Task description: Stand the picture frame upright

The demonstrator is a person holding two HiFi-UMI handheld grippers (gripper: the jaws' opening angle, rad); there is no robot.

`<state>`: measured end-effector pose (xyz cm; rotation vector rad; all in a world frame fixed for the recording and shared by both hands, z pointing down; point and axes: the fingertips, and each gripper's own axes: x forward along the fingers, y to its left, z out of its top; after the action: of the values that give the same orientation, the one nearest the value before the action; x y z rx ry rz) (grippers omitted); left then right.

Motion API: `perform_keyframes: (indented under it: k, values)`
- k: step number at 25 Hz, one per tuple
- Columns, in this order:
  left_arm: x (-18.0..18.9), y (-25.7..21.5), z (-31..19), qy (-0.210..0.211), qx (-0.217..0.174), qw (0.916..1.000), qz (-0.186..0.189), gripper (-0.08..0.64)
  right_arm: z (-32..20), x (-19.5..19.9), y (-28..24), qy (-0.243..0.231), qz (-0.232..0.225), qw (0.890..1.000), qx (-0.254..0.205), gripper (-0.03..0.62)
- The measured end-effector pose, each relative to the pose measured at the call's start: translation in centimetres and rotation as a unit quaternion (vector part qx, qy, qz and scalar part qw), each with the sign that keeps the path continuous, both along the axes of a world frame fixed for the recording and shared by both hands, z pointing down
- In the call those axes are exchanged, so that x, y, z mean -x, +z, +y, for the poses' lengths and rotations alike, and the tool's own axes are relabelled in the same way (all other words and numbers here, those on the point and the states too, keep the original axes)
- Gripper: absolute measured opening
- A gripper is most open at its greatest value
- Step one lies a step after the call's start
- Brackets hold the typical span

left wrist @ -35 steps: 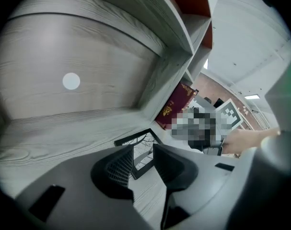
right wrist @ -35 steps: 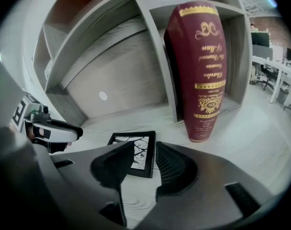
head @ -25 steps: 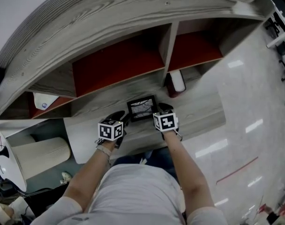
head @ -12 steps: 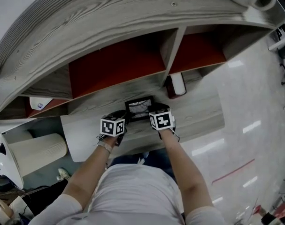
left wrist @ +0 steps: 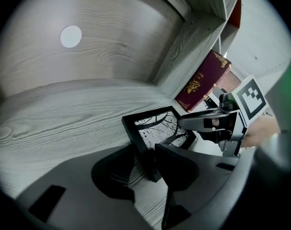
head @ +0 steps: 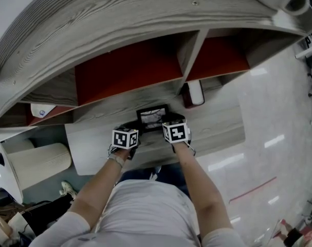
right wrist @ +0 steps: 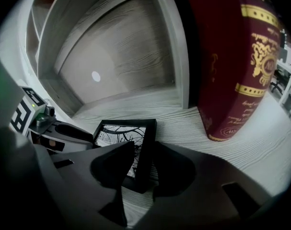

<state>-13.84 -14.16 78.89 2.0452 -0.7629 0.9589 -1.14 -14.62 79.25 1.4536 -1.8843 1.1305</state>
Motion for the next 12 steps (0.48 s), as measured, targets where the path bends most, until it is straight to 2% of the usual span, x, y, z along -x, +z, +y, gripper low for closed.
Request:
perform_keyframes:
  k: [6,12]
  values:
    - [-0.1,-0.1,0.6,-0.006,0.002,1.0,0.005,0.14,0.2,-0.3,-0.1,0.017,-0.007,1.0,0.009,0.115]
    - [0.2,-1.4,1.3,-0.007,-0.011,0.9997,0.02,0.14,0.8,0.1,-1.7,0.011,0.0,1.0,-0.015,0.107]
